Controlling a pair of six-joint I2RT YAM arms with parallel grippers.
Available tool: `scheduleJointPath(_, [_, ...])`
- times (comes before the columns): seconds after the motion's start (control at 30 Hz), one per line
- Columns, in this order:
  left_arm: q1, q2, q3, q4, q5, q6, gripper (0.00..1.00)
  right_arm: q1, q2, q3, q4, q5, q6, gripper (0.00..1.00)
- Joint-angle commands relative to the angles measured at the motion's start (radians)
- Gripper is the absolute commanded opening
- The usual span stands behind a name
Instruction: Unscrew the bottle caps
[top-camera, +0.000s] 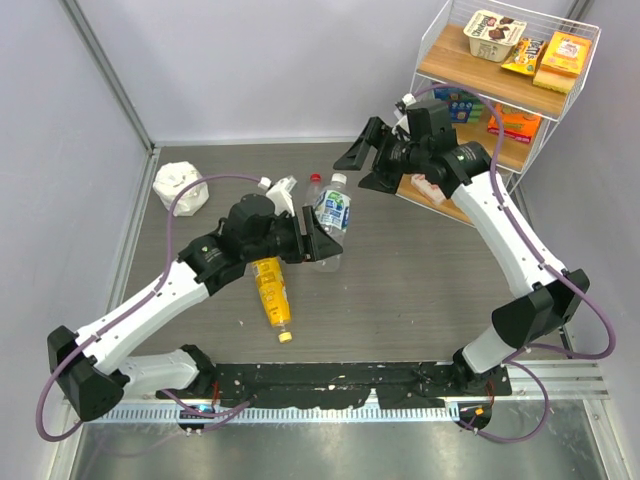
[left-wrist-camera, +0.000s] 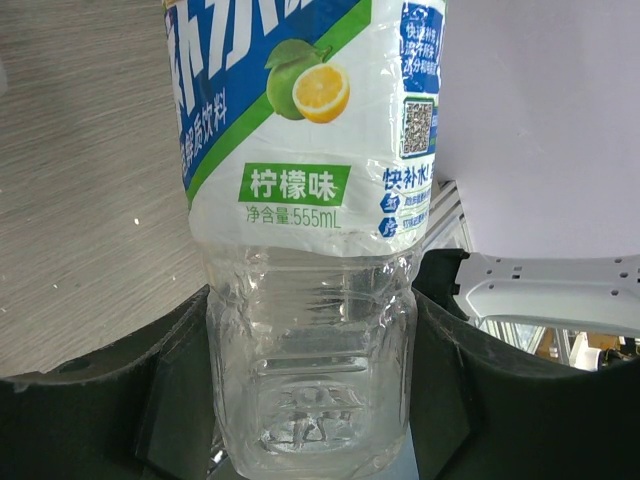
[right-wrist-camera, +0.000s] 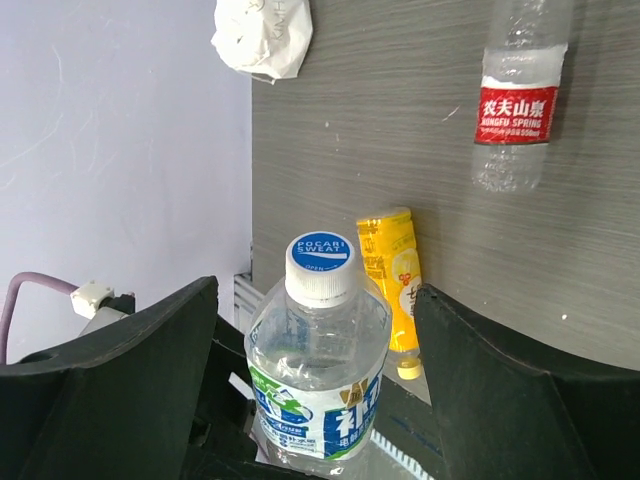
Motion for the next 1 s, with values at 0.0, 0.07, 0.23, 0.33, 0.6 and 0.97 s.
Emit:
scheduleJointPath(0.0, [-0.006, -0.031, -0.013, 0.014, 0.023, 0.006, 0.39, 0.005, 0.002, -0.027, 0.061, -0.079, 0.028, 0.82])
scheduleJointPath(0.07, [-0.007, -0.031, -0.013, 0.014, 0.023, 0.008, 0.39, 0.005, 0.005, -0.044, 0.07, -0.092, 0.031, 0.8])
scheduleJointPath(0.23, [-0.015, -0.031, -0.007, 0.006, 0.02, 0.008, 0.39, 0.014, 0.011, -0.077, 0.119, -0.133, 0.048, 0.56])
scheduleJointPath(0.33, [-0.017, -0.037, -0.007, 0.002, 0.012, 0.008, 0.39, 0.022, 0.022, -0.082, 0.123, -0.144, 0.048, 0.54])
scheduleJointPath(0.6, [-0.02, -0.043, -0.015, -0.001, 0.007, -0.002, 0.39, 0.031, 0.03, -0.123, 0.146, -0.148, 0.031, 0.34])
scheduleJointPath(0.97, [-0.021, -0.048, 0.033, 0.0, -0.062, -0.063, 0.87, 0.031, -0.105, -0.171, 0.186, -0.011, 0.014, 0.02])
